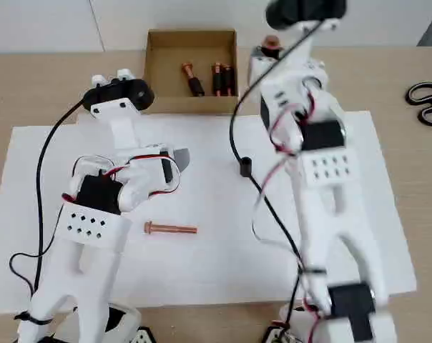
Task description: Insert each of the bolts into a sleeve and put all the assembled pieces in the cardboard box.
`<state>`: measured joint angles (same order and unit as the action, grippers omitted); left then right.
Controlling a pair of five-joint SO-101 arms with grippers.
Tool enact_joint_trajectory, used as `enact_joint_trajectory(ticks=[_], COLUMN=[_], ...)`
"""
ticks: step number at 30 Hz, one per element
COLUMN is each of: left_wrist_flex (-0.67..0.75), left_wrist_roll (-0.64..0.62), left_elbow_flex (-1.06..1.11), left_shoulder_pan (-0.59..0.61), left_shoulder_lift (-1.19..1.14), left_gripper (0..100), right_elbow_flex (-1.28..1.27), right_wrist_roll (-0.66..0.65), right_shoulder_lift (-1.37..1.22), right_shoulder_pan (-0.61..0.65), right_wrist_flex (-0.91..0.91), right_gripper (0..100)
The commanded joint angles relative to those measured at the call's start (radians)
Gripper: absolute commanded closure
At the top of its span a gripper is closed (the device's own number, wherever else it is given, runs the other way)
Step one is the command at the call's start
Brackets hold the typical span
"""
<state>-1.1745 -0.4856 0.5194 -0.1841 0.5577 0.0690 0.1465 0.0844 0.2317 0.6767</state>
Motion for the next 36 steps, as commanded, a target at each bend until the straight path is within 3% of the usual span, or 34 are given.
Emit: enact_joint_trajectory(ticks=[1, 16, 20, 25, 30, 36], left_wrist_flex=[-0.020, -0.032, -0.032, -0.032, -0.032, -0.032], left_wrist_roll=[-0.002, -0.002, -0.002, -0.002, -0.002, -0.002], left_elbow_flex=[-0.038, -0.012, -0.012, -0.010, -0.010, -0.010], left_shoulder_pan=[0.005, 0.000, -0.003, -0.003, -0.003, -0.005], left_shoulder_lift=[0.009, 0.008, 0.008, 0.008, 0.005, 0.005], left_gripper=[79, 79, 79, 79, 79, 79], right_elbow_flex=[0.230, 0.862, 1.000, 1.094, 1.119, 1.117], right_wrist_roll=[-0.011, -0.012, -0.068, -0.075, -0.075, -0.075], right_shoulder_lift=[-0.234, -0.911, -1.046, -1.161, -1.224, -1.270], right_shoulder_pan=[0.013, 0.059, 0.085, 0.087, 0.081, 0.081], right_wrist_flex=[0.004, -0.001, 0.002, 0.002, 0.002, -0.018], right_gripper=[99.8, 99.7, 99.7, 99.3, 89.0, 87.7])
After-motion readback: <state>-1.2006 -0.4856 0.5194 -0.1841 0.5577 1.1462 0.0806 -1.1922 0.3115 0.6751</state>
